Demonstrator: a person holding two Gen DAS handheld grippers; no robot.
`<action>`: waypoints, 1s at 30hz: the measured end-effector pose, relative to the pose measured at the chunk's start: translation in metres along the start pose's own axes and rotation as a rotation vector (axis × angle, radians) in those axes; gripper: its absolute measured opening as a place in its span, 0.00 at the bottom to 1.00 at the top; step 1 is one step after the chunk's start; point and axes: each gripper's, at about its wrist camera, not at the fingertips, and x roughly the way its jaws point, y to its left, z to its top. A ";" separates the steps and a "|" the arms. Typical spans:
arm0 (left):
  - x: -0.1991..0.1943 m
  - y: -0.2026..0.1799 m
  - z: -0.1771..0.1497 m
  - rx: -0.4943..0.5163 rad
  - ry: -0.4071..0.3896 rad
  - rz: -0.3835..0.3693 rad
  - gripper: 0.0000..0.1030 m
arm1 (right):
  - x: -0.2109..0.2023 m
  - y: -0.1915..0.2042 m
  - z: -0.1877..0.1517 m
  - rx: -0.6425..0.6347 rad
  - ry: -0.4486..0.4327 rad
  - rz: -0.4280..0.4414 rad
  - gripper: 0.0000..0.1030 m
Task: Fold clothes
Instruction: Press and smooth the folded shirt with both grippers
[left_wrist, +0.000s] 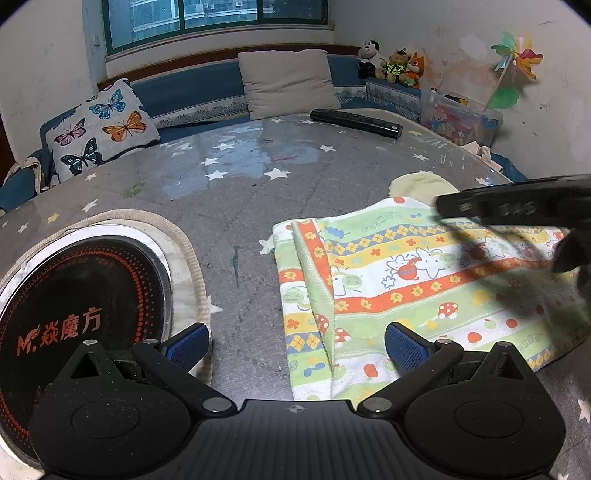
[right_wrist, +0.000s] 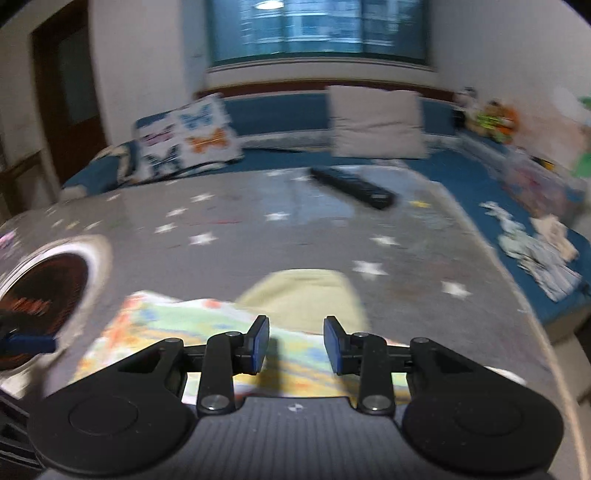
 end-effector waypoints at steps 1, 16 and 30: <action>0.000 0.000 0.000 -0.001 0.000 -0.001 1.00 | 0.004 0.007 0.001 -0.020 0.005 0.012 0.31; -0.011 0.015 -0.004 -0.032 -0.010 -0.001 1.00 | 0.017 0.044 0.010 -0.101 -0.007 0.012 0.38; -0.020 0.028 -0.014 -0.061 -0.006 0.046 1.00 | -0.049 0.074 -0.063 -0.184 -0.038 0.010 0.48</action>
